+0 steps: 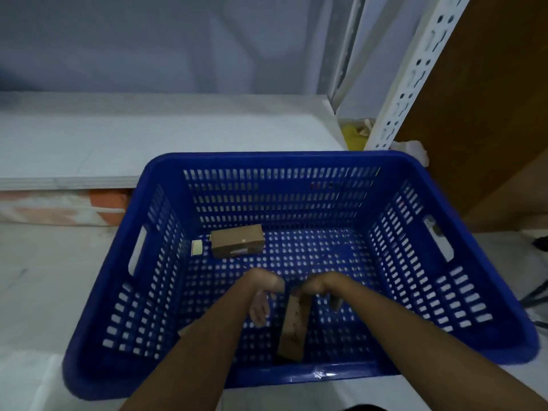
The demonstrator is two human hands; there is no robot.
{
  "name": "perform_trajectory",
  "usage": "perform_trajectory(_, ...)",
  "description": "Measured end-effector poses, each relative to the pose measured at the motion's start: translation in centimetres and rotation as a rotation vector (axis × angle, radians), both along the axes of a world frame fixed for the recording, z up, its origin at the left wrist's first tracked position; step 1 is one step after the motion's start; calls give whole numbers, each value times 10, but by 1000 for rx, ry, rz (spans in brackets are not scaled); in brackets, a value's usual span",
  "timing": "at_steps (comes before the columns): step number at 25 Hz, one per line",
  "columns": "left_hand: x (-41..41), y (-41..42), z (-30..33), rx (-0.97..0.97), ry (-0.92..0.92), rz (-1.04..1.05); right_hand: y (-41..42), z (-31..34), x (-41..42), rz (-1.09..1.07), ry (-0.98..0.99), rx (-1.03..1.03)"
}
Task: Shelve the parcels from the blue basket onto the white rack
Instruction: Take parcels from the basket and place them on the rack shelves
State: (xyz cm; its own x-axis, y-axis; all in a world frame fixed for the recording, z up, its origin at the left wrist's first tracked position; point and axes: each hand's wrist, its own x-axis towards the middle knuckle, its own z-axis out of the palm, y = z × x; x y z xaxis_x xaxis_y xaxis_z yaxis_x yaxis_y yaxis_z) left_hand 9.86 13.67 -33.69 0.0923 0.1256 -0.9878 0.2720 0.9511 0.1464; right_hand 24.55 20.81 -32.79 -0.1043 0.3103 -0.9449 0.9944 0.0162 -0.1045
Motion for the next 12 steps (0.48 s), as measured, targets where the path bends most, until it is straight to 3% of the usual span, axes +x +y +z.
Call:
perform_trajectory(7,0,1,-11,146,-130,24,-15,-30,-15,-84,2,11)
perform_trajectory(12,3,3,-11,198,-144,70,-23,-32,-17,-57,64,158)
